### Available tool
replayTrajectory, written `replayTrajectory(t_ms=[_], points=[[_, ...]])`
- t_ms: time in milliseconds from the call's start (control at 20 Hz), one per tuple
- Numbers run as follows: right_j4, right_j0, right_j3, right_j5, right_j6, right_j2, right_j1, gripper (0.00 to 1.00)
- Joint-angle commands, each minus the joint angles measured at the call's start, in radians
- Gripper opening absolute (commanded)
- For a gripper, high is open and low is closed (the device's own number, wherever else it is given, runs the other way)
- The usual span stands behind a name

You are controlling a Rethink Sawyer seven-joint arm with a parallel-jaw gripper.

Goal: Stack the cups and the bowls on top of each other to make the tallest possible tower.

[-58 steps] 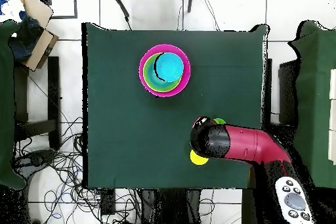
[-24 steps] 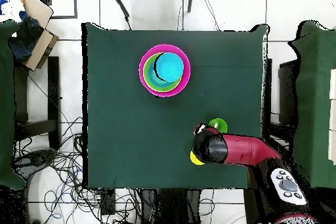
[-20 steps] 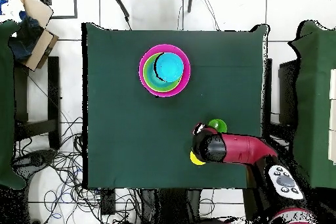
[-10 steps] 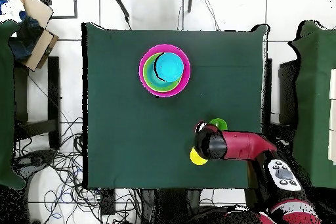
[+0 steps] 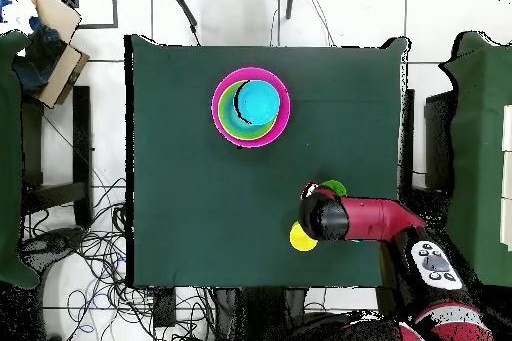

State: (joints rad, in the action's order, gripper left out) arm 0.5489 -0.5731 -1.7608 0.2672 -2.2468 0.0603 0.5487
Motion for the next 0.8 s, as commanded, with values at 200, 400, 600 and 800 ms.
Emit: replayTrajectory(t_ms=[200,400,600,800], points=[[0.073,-0.008,0.078,-0.014,0.086,0.089,-0.037,1.0],[0.057,-0.035,0.065,0.035,0.117,0.12,-0.031,1.0],[0.012,-0.07,0.029,0.1,0.137,0.175,-0.007,1.0],[-0.047,-0.092,-0.008,0.203,0.156,0.233,0.037,1.0]])
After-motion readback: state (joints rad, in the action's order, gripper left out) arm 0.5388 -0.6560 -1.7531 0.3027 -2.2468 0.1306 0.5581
